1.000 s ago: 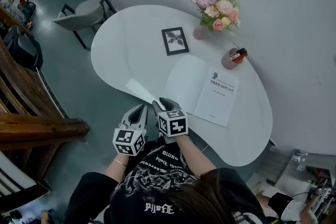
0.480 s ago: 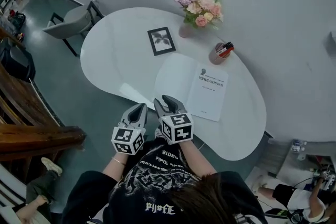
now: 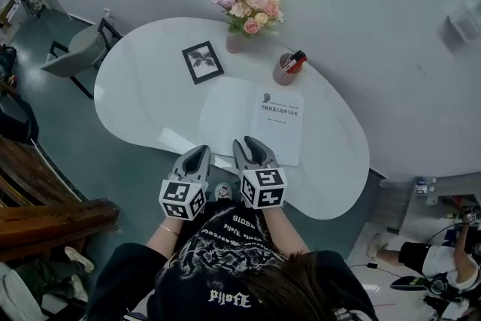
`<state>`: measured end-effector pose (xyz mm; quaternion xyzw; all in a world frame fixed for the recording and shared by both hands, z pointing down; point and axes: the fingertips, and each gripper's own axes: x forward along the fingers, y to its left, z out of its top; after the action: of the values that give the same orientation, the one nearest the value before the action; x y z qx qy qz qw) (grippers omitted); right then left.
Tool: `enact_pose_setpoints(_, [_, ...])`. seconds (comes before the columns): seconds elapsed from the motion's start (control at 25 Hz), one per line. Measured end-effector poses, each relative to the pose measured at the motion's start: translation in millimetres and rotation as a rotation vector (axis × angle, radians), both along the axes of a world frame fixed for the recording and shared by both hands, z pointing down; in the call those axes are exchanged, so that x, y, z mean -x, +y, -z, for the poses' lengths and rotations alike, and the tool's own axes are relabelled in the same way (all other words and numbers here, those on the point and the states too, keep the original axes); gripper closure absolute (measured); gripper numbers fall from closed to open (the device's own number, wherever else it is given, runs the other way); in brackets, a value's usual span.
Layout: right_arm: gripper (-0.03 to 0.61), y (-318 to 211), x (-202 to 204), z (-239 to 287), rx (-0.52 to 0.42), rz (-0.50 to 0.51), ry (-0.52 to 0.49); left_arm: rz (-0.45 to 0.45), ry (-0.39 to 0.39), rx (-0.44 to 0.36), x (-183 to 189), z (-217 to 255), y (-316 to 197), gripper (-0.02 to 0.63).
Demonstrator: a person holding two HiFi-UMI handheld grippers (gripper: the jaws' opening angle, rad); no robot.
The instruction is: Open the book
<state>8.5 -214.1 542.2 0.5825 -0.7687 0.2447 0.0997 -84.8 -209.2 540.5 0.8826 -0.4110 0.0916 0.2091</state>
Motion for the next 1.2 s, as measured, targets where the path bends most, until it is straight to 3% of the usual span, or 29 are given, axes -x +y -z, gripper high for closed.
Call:
enact_pose_setpoints(0.6, [0.488,41.1,-101.2,-11.5,0.032,-0.243,0.070,-0.143,0.014,-0.008,-68.9,4.1,3.7,0.589])
enact_pose_setpoints(1.2, [0.551,52.6,-125.5,-10.1,0.046,-0.240,0.131,-0.150,0.001,0.012,-89.8,4.0,17.0,0.589])
